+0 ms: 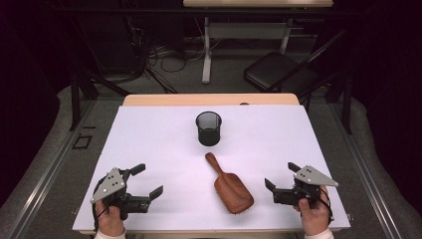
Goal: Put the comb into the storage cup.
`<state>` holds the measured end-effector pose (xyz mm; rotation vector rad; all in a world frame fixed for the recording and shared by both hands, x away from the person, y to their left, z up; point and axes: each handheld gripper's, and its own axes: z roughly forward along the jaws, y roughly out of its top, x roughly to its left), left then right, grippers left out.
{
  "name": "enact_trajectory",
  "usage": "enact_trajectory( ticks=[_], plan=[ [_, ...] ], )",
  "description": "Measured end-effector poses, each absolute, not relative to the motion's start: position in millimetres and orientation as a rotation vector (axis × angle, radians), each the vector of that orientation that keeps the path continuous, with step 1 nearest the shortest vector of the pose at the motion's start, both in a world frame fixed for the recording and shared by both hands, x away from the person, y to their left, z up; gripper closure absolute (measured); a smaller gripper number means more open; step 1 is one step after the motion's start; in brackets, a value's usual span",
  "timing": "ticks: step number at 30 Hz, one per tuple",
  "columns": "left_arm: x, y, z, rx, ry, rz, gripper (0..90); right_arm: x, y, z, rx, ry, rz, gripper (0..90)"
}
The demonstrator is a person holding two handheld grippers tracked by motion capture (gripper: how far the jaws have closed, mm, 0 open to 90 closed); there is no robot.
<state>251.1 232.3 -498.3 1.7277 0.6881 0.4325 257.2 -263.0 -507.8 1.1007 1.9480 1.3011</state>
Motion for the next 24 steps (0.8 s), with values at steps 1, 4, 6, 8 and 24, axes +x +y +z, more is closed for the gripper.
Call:
enact_trajectory(
  ticks=[1, 4, 6, 8, 24],
  plan=[
    [251, 232, -499, 1.728, 0.696, 0.433, 7.0, 257, -262, -507, 1.103, 1.952, 1.300, 3.3],
    [250, 232, -499, 1.727, 0.701, 0.434, 8.5, 257, -260, -505, 1.097, 1.960, 1.289, 3.3],
    [249, 232, -499, 1.728, 0.700, 0.437, 8.5, 258, -258, -502, 1.092, 1.968, 1.289, 3.3],
    [249, 232, -499, 1.724, 0.702, 0.438, 8.5, 259, -257, -501, 1.099, 1.975, 1.292, 3.4],
    [248, 228, -499, 1.740, 0.693, 0.437, 8.5, 286, -241, -479, 1.120, 2.117, 1.256, 2.0]
  ],
)
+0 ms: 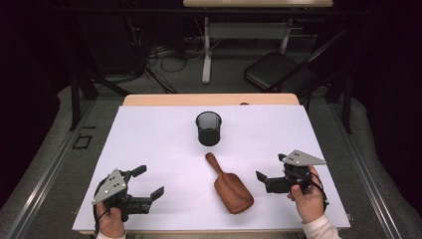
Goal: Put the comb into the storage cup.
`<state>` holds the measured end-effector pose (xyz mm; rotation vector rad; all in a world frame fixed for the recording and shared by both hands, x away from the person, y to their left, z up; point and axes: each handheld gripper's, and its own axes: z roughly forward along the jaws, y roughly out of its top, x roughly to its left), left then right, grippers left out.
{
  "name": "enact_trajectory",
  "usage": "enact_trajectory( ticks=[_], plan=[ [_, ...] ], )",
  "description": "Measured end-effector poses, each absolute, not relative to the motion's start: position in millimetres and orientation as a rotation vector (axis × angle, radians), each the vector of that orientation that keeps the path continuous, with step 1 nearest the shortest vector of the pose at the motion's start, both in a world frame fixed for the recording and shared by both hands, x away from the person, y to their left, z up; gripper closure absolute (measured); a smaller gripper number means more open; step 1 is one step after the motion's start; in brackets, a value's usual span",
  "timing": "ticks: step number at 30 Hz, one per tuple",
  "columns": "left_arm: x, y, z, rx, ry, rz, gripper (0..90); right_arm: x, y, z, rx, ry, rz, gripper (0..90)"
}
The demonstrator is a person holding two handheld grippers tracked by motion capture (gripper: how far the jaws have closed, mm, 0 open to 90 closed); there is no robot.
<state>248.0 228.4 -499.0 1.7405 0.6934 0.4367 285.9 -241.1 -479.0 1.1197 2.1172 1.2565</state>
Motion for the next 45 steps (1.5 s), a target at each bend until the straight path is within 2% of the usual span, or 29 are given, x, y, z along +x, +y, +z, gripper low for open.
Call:
enact_trajectory(
  ticks=[32, 35, 42, 45],
  plan=[
    [249, 227, -501, 1.747, 0.692, 0.435, 9.1, 326, -185, -471, 1.056, 2.323, 1.087, 0.0],
    [249, 227, -502, 1.748, 0.693, 0.436, 9.1, 330, -181, -471, 1.041, 2.344, 1.082, 1.2],
    [249, 227, -502, 1.749, 0.692, 0.436, 9.1, 337, -170, -472, 1.012, 2.392, 1.085, 14.5],
    [249, 227, -502, 1.747, 0.693, 0.435, 9.1, 340, -166, -473, 0.994, 2.413, 1.075, 15.3]
  ],
)
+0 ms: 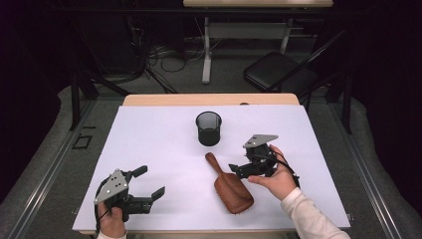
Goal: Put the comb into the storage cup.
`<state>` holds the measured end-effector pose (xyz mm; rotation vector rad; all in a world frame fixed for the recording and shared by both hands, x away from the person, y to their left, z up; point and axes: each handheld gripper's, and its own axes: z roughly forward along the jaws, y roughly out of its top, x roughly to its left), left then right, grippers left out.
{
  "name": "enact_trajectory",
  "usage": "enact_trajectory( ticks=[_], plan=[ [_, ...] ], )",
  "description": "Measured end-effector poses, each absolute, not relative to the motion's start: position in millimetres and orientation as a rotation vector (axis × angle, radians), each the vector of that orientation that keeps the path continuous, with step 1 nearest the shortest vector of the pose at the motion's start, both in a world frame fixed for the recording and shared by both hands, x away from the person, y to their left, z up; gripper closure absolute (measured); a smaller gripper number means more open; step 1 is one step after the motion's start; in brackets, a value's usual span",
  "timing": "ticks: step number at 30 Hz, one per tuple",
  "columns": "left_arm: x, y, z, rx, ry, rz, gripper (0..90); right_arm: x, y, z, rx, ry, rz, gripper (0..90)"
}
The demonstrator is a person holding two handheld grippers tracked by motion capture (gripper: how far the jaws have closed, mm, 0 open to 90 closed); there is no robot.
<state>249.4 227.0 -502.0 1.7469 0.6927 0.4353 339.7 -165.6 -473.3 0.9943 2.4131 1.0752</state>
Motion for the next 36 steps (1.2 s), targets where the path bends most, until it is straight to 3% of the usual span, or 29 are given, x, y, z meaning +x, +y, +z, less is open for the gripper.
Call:
enact_trajectory(
  ticks=[23, 36],
  plan=[
    [250, 227, -503, 1.756, 0.696, 0.433, 9.5, 354, -132, -477, 0.992, 2.453, 1.062, 46.3],
    [250, 228, -504, 1.755, 0.696, 0.424, 10.0, 357, -114, -489, 1.008, 2.498, 1.068, 54.7]
  ],
)
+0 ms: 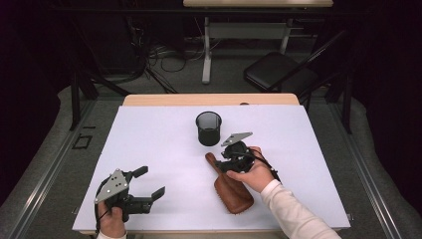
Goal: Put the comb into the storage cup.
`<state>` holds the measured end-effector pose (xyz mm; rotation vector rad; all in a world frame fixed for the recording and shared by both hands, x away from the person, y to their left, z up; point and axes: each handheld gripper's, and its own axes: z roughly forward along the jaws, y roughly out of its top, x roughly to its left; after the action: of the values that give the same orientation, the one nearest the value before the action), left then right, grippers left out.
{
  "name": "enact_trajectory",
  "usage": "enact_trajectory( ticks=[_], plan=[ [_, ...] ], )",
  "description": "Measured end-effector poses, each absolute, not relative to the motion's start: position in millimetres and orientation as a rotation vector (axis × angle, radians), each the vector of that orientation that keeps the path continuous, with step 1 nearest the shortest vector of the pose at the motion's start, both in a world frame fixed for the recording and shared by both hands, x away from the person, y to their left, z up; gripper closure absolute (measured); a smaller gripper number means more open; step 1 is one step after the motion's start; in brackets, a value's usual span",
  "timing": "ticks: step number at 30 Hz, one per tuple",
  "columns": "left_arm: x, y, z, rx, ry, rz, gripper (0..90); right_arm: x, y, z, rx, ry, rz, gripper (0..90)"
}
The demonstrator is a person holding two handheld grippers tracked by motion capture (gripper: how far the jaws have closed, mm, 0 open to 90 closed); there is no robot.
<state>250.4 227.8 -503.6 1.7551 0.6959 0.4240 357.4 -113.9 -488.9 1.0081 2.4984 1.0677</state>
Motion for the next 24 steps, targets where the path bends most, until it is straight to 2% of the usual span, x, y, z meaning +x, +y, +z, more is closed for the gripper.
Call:
enact_trajectory(
  ticks=[4, 13, 19, 24],
  plan=[
    [250, 228, -504, 1.756, 0.695, 0.423, 10.1, 359, -111, -492, 1.012, 2.517, 1.062, 56.7],
    [251, 228, -504, 1.755, 0.699, 0.423, 10.7, 364, -104, -501, 1.021, 2.584, 1.034, 68.9],
    [251, 228, -504, 1.758, 0.704, 0.421, 11.3, 366, -95, -508, 1.004, 2.638, 0.987, 83.9],
    [251, 229, -505, 1.757, 0.704, 0.419, 11.6, 368, -91, -512, 0.982, 2.658, 0.962, 90.0]
  ],
)
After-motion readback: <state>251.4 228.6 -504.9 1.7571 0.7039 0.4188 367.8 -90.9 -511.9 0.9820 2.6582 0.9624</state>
